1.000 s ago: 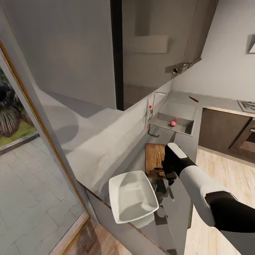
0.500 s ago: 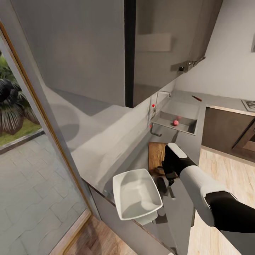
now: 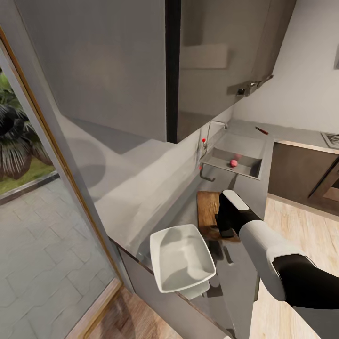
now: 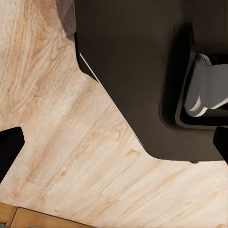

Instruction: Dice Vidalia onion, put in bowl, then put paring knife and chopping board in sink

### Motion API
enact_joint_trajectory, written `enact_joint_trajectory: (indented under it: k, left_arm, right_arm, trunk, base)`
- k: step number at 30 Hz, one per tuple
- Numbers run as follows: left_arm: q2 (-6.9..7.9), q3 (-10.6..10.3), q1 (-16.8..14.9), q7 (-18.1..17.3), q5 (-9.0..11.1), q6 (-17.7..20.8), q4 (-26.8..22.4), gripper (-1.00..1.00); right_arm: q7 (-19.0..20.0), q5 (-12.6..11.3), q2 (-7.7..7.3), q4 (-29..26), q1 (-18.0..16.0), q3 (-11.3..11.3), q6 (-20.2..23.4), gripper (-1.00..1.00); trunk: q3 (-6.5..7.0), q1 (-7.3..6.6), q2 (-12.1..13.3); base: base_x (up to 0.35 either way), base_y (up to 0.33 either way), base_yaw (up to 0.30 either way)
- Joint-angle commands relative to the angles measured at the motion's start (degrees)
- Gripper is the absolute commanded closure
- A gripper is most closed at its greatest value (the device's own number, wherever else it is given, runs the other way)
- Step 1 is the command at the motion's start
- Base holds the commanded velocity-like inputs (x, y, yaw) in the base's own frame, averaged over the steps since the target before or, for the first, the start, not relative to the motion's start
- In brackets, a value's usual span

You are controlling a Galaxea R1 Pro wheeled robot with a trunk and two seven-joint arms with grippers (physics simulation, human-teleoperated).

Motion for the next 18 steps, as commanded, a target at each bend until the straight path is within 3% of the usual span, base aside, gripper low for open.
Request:
enact_joint_trajectory:
  k: [1,10,18]
  left_arm:
    - [-0.01,0.0,0.0,0.0,0.0,-0.1,0.0,-1.00]
    - [-0.01,0.0,0.0,0.0,0.0,-0.1,0.0,-1.00]
    - [-0.01,0.0,0.0,0.0,0.0,-0.1,0.0,-1.00]
  right_arm:
    - [0.0,-0.6,-0.07,0.0,-0.1,0.5,-0.8,1.00]
    - [-0.1,-0.6,-0.08,0.0,-0.1,0.5,-0.8,1.00]
    - [-0.1,-0.7,-0.15,-0.1,-0.1,0.4,-0.8,1.00]
  trunk:
    - [-0.10,0.03,-0.1]
    - [-0.08,0.03,-0.1]
    - [0.54,0.03,-0.1]
  base:
    - [0.000,0.000,0.000]
    - [0.000,0.000,-0.003]
    - [0.000,0.000,-0.081]
